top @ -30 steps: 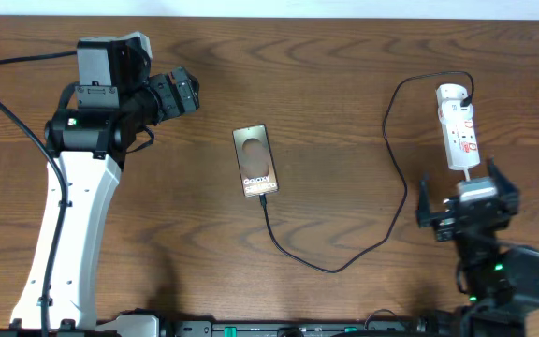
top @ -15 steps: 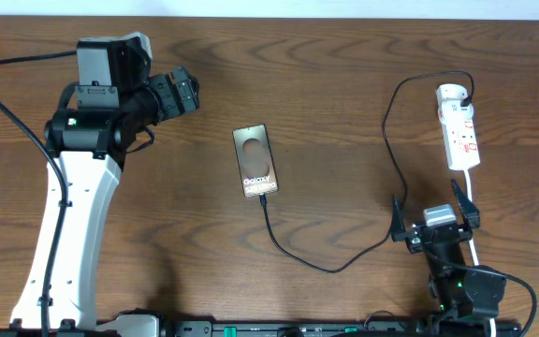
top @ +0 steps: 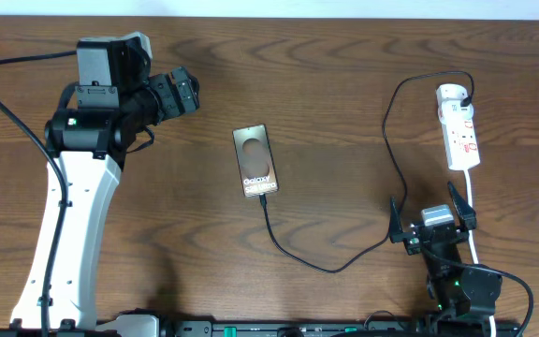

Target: Plug charger to phone and switch on socket

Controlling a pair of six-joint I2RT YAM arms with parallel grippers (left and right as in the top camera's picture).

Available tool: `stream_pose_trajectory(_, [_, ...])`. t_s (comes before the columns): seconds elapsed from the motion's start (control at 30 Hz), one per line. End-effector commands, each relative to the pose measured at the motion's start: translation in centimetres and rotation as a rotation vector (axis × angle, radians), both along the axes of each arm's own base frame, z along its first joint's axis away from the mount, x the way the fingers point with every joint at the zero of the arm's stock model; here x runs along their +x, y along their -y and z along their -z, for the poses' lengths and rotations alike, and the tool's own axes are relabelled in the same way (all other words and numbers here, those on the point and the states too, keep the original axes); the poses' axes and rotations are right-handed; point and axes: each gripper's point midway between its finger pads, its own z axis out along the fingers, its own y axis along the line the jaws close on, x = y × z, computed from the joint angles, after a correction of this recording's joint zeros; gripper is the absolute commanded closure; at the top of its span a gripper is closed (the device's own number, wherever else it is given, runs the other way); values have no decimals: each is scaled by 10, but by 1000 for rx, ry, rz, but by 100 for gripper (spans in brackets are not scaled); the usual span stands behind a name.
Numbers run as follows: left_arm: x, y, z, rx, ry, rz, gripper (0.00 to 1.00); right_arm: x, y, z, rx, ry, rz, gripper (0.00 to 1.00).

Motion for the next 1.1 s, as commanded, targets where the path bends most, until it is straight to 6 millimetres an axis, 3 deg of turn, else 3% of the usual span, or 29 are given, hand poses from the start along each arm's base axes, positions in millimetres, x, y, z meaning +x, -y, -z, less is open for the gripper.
stream_pose_trajectory(0.0, [1,-1,-7,8,18,0,2,0,-1,0,20,0,-2,1])
stream_pose_trajectory(0.73, [1,-1,-7,9,17,0,2,0,-1,0,20,0,-2,1])
stream_pose_trajectory(0.93, [-8,-25,-17,100,61,-89,2,0,-1,0,20,0,-2,1])
stream_pose_trajectory(1.07, [-12,-26,-28,156,181,-44,2,0,-1,0,20,0,-2,1])
